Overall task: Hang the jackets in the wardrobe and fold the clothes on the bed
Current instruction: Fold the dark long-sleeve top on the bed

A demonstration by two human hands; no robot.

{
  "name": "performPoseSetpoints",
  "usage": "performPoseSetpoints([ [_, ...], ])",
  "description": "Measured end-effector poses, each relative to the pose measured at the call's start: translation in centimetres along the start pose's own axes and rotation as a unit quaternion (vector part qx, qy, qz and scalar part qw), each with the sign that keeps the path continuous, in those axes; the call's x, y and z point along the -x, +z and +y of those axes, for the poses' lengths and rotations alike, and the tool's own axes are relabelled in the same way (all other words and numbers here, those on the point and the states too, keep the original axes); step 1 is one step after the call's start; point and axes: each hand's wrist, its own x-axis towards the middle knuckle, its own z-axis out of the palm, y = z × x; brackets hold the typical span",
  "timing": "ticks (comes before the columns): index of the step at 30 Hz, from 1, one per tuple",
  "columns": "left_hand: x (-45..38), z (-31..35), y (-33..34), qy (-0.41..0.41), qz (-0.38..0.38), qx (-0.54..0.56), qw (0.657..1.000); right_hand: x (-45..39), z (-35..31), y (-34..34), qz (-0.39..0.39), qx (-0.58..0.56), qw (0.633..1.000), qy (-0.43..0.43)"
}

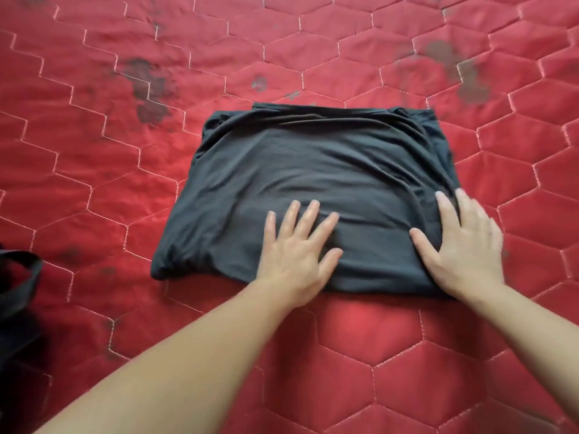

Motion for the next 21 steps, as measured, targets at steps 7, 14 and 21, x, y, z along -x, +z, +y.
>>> performPoseSetpoints([
  [7, 0.3, 13.1, 1.6, 0.049, -0.031, 0.12, 0.991, 0.8, 0.3, -2.9, -0.089, -0.397, 0.867, 0.286],
  [14, -1.6, 14.1, -1.2, -0.096, 0.07, 0.338, 0.934, -1.9, -1.4, -6.5, -0.229, -0.618, 0.725, 0.2],
  [21, -0.8, 9.4, -3.9, -0.04, 0.04, 0.483, 0.874, -6.0, -5.9, -6.9, -0.296, -0.562, 0.718, 0.286],
])
